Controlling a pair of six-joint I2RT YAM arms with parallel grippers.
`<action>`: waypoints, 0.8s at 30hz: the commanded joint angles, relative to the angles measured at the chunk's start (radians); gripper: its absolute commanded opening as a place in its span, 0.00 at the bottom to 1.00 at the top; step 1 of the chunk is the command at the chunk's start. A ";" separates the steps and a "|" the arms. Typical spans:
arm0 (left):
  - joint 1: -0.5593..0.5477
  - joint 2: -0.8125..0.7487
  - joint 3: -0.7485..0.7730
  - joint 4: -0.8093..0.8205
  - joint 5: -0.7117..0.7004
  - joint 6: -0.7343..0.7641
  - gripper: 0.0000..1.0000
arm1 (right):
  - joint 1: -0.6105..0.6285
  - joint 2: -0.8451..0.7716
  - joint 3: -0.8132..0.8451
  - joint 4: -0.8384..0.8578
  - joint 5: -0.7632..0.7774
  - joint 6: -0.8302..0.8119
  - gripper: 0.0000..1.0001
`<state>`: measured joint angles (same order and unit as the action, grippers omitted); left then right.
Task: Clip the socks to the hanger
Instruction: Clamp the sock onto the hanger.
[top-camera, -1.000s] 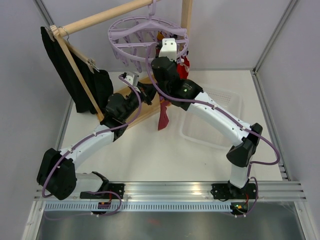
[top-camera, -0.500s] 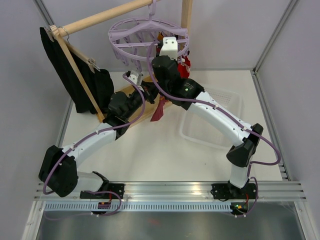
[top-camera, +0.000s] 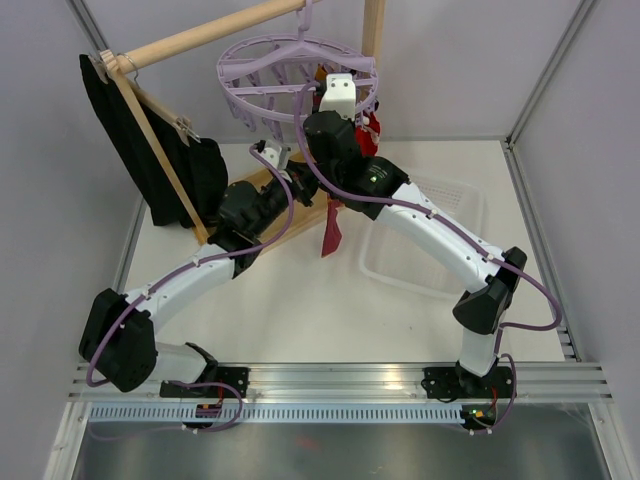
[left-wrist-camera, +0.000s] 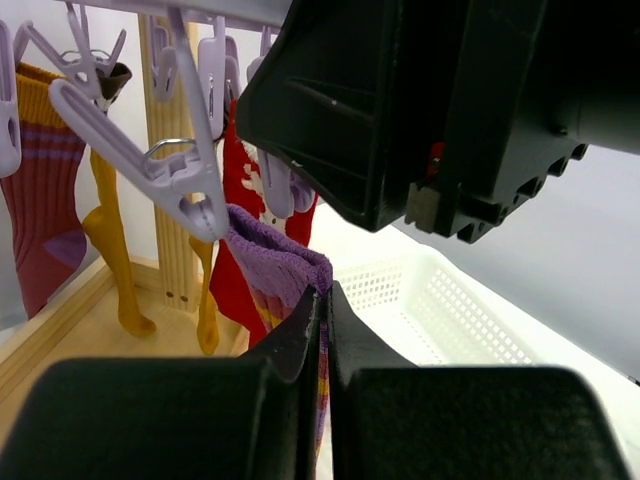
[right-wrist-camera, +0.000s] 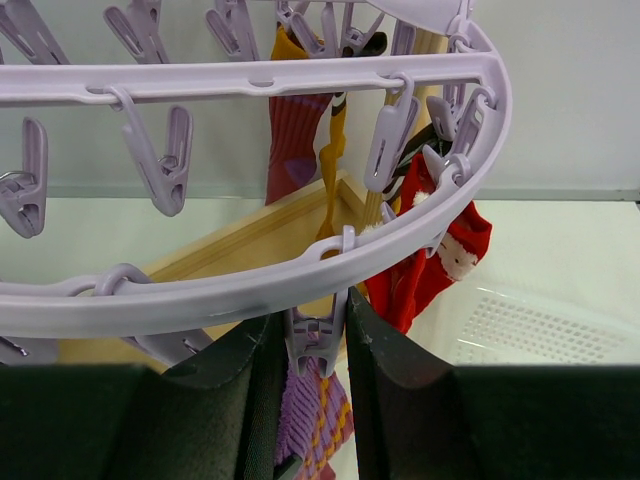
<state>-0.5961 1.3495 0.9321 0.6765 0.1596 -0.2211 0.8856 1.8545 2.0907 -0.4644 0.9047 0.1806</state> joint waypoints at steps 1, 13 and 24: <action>-0.008 0.011 0.051 0.021 0.008 0.042 0.02 | -0.007 -0.001 0.045 0.012 -0.004 0.016 0.00; -0.014 0.019 0.060 0.024 -0.003 0.045 0.02 | -0.007 0.000 0.045 0.006 -0.010 0.020 0.00; -0.014 0.016 0.062 0.031 -0.048 0.049 0.02 | -0.008 0.003 0.035 0.004 -0.010 0.019 0.00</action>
<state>-0.6044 1.3663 0.9520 0.6682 0.1299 -0.2108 0.8852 1.8545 2.0914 -0.4686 0.8944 0.1875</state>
